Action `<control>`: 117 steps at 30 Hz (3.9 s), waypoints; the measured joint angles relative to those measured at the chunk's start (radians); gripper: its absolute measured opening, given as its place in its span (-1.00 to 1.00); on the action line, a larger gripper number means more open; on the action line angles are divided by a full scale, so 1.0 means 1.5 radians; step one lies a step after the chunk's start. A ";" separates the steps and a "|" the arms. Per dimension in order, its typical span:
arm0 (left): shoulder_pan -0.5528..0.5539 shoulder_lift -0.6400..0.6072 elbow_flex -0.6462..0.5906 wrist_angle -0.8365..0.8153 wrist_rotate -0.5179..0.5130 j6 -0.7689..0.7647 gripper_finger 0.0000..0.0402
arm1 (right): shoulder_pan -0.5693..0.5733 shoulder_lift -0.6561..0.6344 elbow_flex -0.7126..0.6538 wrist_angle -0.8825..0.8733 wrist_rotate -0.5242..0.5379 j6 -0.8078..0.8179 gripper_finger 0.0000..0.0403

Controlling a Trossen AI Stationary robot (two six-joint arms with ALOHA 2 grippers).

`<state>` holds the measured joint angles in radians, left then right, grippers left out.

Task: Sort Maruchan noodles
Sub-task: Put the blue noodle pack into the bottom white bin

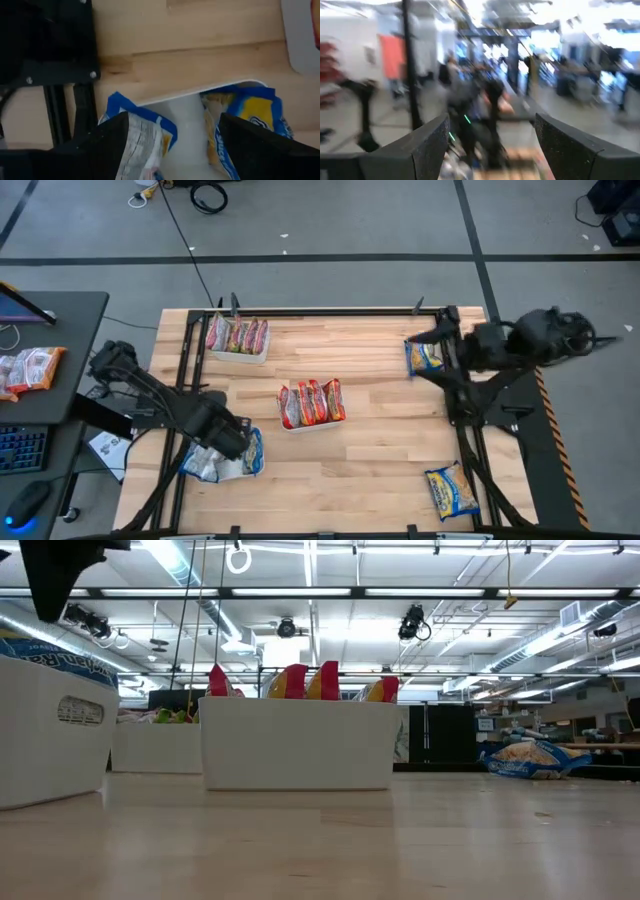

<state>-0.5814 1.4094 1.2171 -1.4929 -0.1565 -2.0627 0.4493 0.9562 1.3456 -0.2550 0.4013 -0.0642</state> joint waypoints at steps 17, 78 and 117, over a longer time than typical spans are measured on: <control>-0.018 -0.012 -0.023 0.274 0.386 0.058 0.09 | -0.188 0.035 -0.145 -0.063 -0.159 0.170 0.48; 0.199 -0.100 -0.191 0.143 -0.101 0.127 0.30 | 0.013 0.127 -0.004 -0.170 0.020 0.258 0.52; 0.308 -0.266 -0.088 0.446 -0.357 0.640 0.29 | -0.648 0.146 -0.360 -0.601 -0.112 0.692 0.39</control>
<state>-0.1187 1.0103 1.0855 -0.8233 -0.6920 -1.1027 -0.5225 1.1753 0.8057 -1.1559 0.2332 0.9738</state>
